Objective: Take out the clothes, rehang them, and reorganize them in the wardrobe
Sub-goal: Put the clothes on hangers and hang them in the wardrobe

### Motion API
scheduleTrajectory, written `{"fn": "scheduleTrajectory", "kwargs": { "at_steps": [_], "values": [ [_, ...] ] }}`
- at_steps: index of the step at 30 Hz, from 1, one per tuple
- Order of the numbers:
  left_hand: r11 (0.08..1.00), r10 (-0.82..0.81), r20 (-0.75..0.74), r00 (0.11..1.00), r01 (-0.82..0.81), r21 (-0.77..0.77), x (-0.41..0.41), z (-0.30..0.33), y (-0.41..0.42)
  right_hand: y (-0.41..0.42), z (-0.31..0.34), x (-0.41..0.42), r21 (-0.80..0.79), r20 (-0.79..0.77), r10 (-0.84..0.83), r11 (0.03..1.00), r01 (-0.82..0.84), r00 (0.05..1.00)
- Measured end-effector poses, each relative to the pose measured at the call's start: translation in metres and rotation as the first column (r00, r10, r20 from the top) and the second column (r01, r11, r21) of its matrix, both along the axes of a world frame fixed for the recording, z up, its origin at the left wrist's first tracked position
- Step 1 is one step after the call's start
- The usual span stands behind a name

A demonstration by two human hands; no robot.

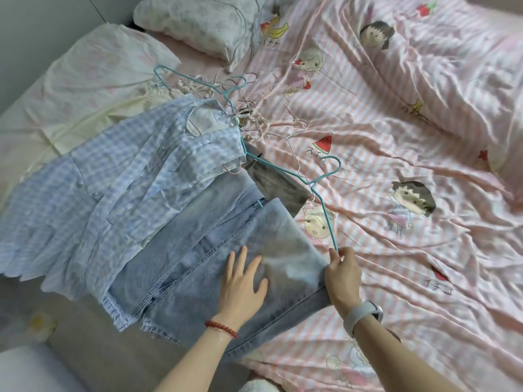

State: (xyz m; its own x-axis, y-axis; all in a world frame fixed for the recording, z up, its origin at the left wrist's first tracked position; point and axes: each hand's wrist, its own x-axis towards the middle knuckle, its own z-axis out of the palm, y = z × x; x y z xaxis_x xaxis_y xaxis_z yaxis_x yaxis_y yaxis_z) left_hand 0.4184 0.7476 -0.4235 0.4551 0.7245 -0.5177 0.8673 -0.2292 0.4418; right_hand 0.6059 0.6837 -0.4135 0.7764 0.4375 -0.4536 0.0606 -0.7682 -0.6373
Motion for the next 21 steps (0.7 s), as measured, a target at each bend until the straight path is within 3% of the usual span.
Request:
{"fn": "scheduleTrajectory", "kwargs": {
  "at_steps": [6,11,17,19,21],
  "values": [
    [1.0,0.014,0.039,0.999,-0.013,-0.011,0.009,0.026,-0.033,-0.047,0.018,0.007,0.078,0.045,-0.015,0.997,0.011,0.999],
    [1.0,-0.015,0.162,0.987,0.011,0.025,0.032,0.056,-0.067,-0.1,0.056,0.057,0.137,0.216,0.027,0.989,-0.057,0.976],
    [0.92,-0.047,0.338,0.94,-0.091,0.381,0.08,0.122,-0.066,-0.126,0.123,0.122,0.161,0.552,0.129,0.953,-0.257,0.824],
    [0.838,-0.119,0.334,0.935,-0.086,0.538,0.092,0.153,-0.057,-0.13,0.147,0.133,0.183,0.633,0.18,0.91,-0.372,0.753],
    [0.687,-0.232,0.28,0.931,-0.047,0.725,0.1,0.185,-0.049,-0.129,0.17,0.139,0.221,0.696,0.207,0.849,-0.48,0.688]
  ]
}}
